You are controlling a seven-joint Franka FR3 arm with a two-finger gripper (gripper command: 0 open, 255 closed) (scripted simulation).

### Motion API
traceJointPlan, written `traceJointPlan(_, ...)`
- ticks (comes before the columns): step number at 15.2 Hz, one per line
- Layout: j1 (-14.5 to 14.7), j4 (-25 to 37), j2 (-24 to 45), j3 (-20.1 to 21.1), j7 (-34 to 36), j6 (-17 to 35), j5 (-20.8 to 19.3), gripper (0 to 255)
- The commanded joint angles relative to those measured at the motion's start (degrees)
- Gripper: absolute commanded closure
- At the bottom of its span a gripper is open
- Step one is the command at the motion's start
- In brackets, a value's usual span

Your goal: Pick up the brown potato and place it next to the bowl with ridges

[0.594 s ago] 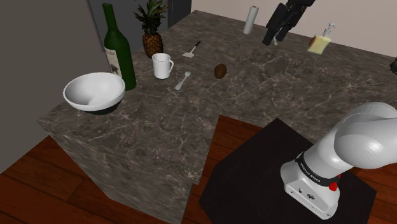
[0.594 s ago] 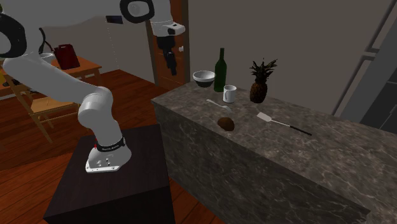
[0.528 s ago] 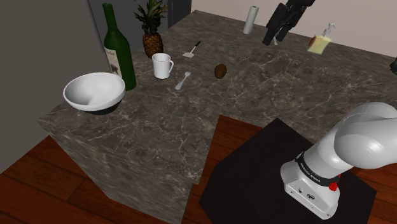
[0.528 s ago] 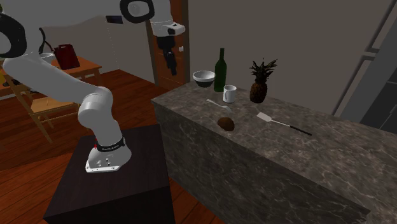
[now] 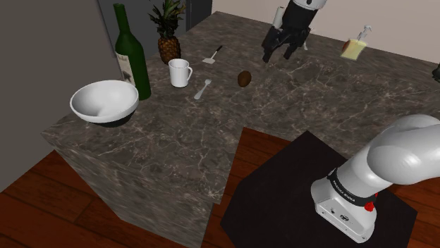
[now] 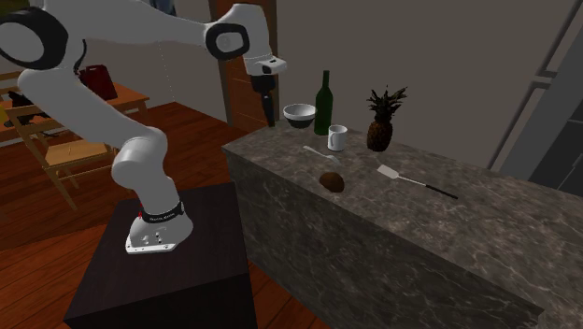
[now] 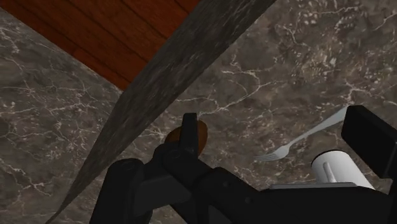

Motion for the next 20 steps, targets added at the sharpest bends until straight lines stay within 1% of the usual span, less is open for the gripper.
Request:
traceJointPlan(1, -1.72, 0.15, 3.93, 1.79, 4.55, 4.27, -0.98, 0)
traceJointPlan(4, -4.27, 0.63, 9.51, 4.42, 11.69, 9.70, -3.15, 0)
traceJointPlan(7, -7.07, 1.93, 15.52, 6.88, 19.40, 14.41, -6.37, 0)
traceJointPlan(12, -11.37, 5.77, 26.18, 9.74, 33.69, 20.16, -14.37, 0)
traceJointPlan(16, -13.39, 10.19, 34.88, 10.03, 45.73, 22.56, -22.25, 0)
traceJointPlan(20, -13.66, 15.51, 43.21, 8.22, 56.85, 23.35, -29.47, 0)
